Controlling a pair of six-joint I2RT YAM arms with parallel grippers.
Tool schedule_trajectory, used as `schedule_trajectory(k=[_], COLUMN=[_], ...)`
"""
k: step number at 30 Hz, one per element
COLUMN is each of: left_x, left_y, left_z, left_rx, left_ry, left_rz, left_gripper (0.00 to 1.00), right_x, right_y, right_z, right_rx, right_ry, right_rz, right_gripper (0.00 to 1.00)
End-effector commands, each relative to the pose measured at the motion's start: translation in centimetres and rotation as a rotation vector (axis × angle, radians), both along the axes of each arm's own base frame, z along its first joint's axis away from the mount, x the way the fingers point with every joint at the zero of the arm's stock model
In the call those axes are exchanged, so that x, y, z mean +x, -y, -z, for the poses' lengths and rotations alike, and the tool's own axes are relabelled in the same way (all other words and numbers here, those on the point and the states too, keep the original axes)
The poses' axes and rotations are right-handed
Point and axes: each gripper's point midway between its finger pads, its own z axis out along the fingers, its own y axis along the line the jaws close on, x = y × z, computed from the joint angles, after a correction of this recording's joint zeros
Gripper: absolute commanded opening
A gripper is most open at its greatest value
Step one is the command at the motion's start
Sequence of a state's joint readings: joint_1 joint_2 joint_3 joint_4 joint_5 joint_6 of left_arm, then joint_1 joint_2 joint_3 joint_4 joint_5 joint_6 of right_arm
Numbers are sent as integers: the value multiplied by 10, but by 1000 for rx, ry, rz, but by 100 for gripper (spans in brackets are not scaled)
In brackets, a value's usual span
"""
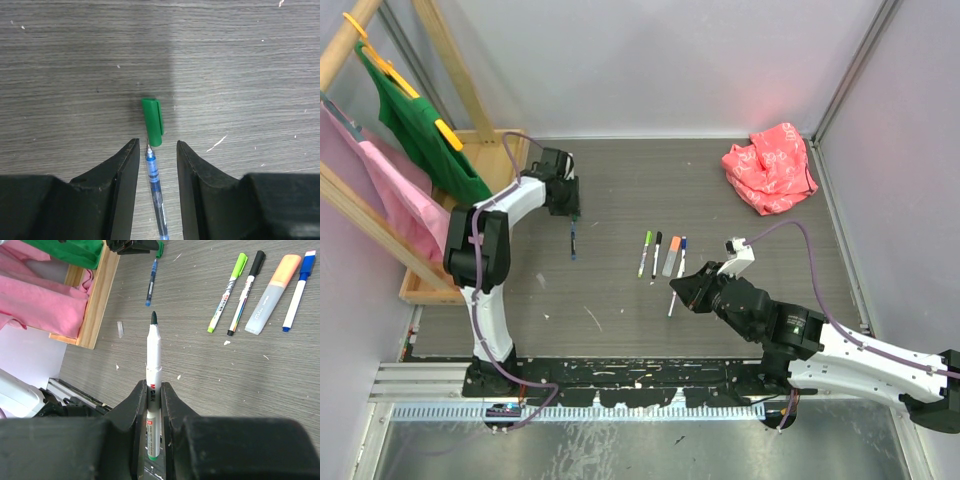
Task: Insert the pens into the pen caps
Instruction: Pick up the pen cap from the center of the board.
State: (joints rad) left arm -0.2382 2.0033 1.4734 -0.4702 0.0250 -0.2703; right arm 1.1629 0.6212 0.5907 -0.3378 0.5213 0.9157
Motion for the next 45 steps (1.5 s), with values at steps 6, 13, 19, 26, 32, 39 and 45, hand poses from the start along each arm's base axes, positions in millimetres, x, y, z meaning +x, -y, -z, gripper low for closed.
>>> schedule_trajectory(k=[6,13,19,26,32,39,45], left_x=[14,18,19,18,15,14,14], left_y=[-3,-2,-2,-1,0,0,5], left_z=[-2,6,12,15,14,2,-44], left_rx=[-9,-5,-1,0,-10,-5,-43], left_ry=[-4,-33,-55,-68,-69,-37,58], left_rz=[11,20,24,32,46,62,89], left_gripper=[35,34,34,23,13,5,4], right_x=[1,1,1,1,-1,-1,0], right_y=[-2,-2,-2,-2,0,-1,-1], right_z=[-8,-8,-7,-8,-7,-6,-5], right_rx=[29,30,27,32,42,40,35], right_ry=[9,9,7,7,5,3,-1], right_rz=[5,4,2,1,0,0,0], right_gripper=[1,1,0,1,1,1,1])
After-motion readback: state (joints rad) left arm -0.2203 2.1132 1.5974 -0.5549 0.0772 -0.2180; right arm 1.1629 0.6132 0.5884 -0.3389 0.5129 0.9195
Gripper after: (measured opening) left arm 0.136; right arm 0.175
